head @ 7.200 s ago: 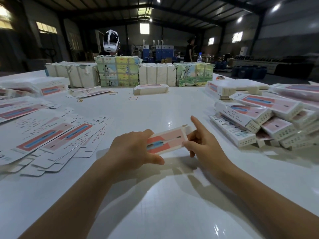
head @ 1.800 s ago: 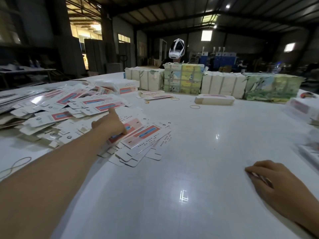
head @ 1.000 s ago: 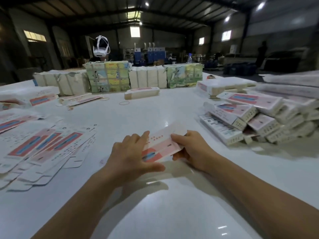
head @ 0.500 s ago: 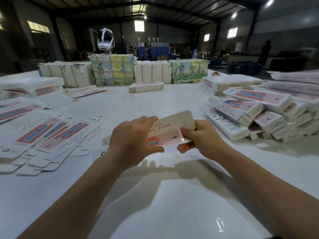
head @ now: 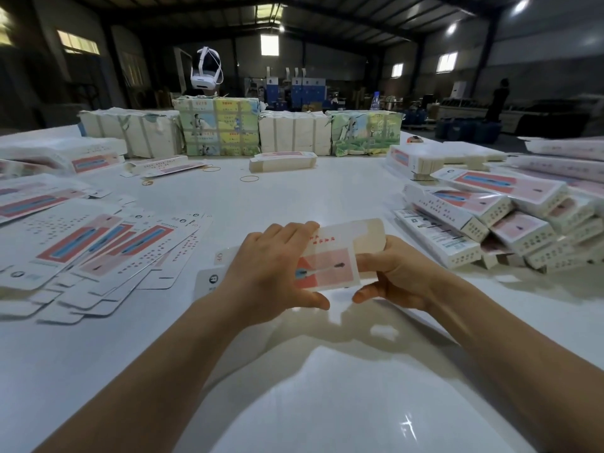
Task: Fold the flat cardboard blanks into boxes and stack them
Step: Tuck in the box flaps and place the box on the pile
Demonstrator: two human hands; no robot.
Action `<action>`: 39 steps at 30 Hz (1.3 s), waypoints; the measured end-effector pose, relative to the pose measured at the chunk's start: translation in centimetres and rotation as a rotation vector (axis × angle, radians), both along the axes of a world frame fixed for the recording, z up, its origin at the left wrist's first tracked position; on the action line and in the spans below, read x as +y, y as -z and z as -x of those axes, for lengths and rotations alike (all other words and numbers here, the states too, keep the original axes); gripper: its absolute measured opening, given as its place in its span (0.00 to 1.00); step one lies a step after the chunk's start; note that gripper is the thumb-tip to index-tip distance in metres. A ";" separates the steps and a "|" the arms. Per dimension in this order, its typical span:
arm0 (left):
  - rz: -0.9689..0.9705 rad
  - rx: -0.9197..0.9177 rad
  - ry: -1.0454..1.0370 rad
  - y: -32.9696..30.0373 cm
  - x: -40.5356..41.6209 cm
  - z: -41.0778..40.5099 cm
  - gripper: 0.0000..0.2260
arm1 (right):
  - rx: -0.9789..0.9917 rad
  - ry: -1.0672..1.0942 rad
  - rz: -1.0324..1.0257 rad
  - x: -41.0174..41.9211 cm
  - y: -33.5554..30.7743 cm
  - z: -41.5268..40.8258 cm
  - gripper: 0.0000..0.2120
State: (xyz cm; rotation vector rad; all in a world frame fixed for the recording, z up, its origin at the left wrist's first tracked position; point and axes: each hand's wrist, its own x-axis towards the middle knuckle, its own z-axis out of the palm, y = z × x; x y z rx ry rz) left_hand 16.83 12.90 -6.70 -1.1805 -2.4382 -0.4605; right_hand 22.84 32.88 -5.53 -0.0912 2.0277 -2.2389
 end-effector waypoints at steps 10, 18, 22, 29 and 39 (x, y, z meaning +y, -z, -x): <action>0.006 0.080 -0.003 -0.6 0.4 -0.9 0.43 | 0.077 0.026 -0.080 -0.7 -0.5 -0.4 0.14; 0.033 0.221 -0.084 -1.1 0.8 -1.9 0.36 | 0.019 0.124 -0.132 -1.0 -0.1 -0.4 0.04; 0.040 0.248 -0.166 -1.6 0.7 -1.8 0.30 | 0.019 0.149 -0.124 -1.3 0.1 -0.2 0.08; 0.099 0.048 -0.133 -0.9 0.0 -0.5 0.39 | -0.028 0.276 -0.032 -0.6 -0.2 0.2 0.12; -0.044 -0.125 -0.193 -1.3 -1.6 1.3 0.24 | -0.051 0.429 0.208 -0.8 -0.4 0.5 0.06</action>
